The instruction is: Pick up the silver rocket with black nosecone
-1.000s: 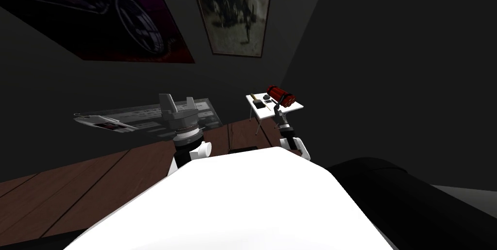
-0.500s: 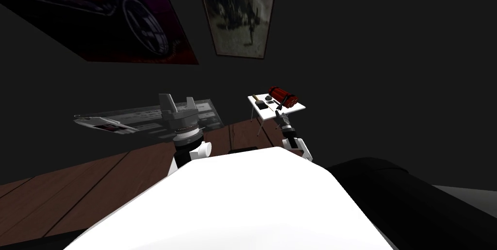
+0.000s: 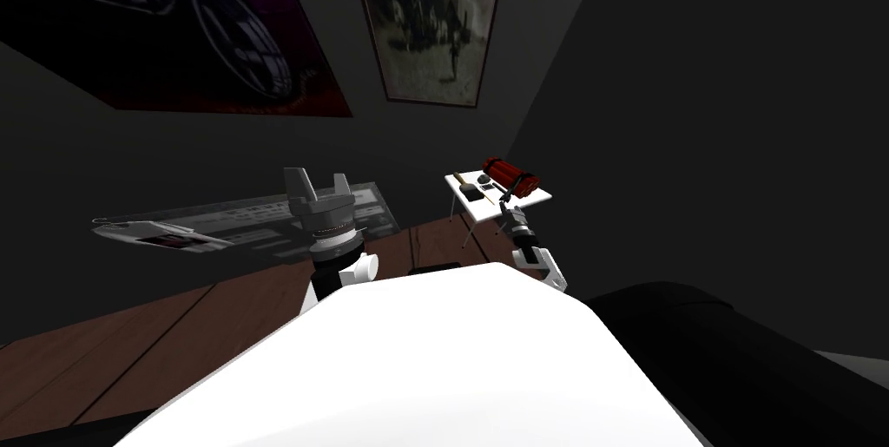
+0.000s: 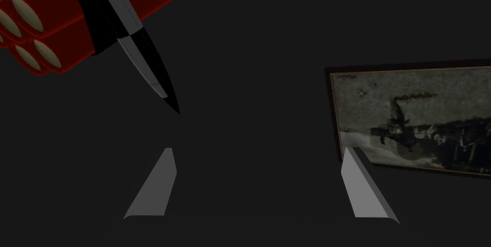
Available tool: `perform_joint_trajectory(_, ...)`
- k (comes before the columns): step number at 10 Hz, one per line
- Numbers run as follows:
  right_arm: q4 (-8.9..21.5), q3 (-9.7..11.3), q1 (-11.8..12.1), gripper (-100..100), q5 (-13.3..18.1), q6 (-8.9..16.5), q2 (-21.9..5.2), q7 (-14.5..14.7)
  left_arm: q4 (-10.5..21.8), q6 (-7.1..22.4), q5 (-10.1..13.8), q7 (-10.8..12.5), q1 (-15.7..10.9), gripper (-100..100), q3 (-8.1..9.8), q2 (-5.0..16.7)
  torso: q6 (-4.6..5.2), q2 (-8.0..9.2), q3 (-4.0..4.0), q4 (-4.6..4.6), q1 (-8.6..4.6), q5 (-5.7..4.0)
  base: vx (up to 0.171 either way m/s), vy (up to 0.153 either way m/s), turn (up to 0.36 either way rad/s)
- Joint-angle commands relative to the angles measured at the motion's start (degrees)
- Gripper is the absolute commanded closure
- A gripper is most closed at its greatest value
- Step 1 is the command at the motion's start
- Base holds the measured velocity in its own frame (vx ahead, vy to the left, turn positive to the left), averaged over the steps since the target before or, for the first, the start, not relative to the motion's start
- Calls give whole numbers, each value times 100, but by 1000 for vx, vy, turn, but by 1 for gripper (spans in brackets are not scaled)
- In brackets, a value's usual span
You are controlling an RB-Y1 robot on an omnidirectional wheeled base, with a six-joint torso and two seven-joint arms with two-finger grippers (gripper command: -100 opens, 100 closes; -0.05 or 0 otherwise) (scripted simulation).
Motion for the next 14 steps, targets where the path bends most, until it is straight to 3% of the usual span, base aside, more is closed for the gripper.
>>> perform_joint_trajectory(1,219,-164,-78,-100,33,44,-60,112,0,0,0,0,0,0,0,0,0,0,0,0,0,0,142,18,-21)
perform_joint_trajectory(7,899,-809,-293,-100,77,274,-265,501,0,0,0,0,1,0,0,0,1,-12,-6,-2,0,0,177,17,-40)
perform_joint_trajectory(8,899,-809,-293,-100,77,274,-265,501,0,0,0,0,1,0,0,0,1,-22,-12,-5,-7,-1,148,16,-10)
perform_joint_trajectory(12,1437,-1323,-469,-100,81,448,-471,804,0,0,0,0,0,0,0,0,1,-12,-7,-3,5,1,178,23,-42)
perform_joint_trajectory(14,1580,-1455,-515,-100,86,493,-550,887,0,0,0,0,1,0,0,0,0,-19,-11,-5,-5,-1,179,9,-23)
